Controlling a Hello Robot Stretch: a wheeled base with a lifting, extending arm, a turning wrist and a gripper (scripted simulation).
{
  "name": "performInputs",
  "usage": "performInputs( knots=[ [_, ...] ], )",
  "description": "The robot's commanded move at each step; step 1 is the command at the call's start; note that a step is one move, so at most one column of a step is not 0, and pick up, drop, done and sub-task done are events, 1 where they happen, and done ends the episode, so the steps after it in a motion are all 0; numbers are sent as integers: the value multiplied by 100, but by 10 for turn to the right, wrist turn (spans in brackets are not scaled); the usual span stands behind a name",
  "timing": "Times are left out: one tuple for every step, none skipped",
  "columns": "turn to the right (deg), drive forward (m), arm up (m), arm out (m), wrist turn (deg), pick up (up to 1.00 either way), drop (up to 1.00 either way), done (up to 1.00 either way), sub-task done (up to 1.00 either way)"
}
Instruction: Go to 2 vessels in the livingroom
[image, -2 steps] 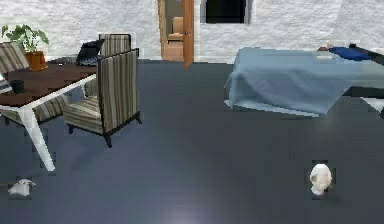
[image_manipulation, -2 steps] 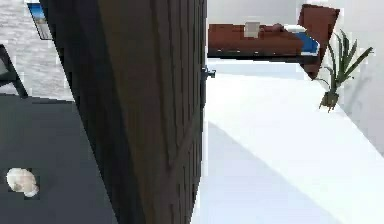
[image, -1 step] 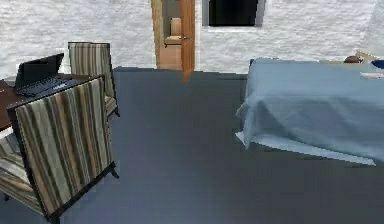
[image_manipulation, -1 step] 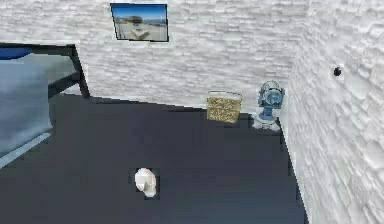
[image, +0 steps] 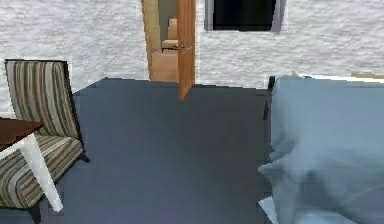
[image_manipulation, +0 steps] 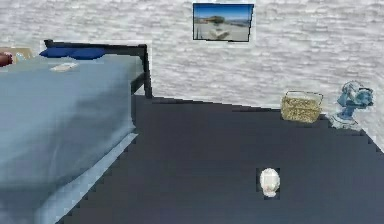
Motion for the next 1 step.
performInputs(
  knots=[
    [60,0,0,0,0,0,0,0,0]
  ],
)
